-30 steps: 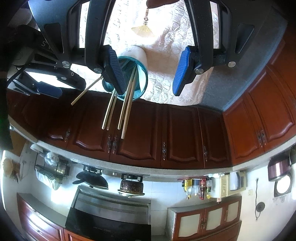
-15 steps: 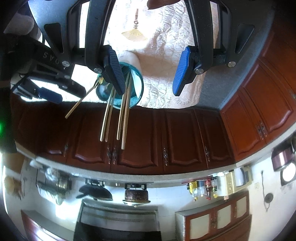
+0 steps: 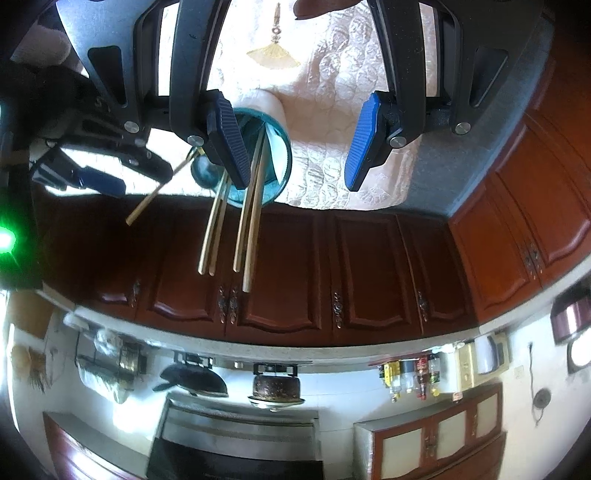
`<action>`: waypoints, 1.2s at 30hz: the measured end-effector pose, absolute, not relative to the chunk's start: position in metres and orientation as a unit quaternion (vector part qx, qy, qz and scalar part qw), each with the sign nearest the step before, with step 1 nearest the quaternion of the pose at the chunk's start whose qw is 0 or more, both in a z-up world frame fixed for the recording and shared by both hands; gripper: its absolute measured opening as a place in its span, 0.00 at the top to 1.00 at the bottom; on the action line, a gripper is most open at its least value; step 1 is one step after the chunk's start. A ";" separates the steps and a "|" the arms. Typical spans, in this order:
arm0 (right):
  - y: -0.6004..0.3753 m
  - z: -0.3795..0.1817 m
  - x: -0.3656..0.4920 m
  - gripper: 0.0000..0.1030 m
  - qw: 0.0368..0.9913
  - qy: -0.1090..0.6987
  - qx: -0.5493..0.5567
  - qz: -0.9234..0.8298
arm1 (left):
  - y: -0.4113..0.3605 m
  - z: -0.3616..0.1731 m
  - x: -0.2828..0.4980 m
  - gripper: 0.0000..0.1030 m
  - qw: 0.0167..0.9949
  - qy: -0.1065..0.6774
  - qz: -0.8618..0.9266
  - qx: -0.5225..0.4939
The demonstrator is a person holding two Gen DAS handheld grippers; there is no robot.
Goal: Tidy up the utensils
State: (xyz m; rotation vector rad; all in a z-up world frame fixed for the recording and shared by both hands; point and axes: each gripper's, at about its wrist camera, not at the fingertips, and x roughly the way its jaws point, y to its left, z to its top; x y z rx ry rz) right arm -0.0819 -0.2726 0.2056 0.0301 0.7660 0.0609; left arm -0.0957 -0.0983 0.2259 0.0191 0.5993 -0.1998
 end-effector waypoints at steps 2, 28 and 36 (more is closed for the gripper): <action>-0.272 0.207 -0.081 0.41 0.927 0.374 0.009 0.033 | -0.097 0.225 -0.091 0.49 0.951 0.296 -0.094 0.003; -0.281 0.190 -0.059 0.41 0.924 0.376 0.047 0.041 | -0.113 0.216 -0.070 0.49 0.948 0.306 -0.086 0.037; -0.273 0.191 -0.053 0.41 0.925 0.376 0.043 0.043 | -0.110 0.215 -0.066 0.49 0.947 0.308 -0.087 0.035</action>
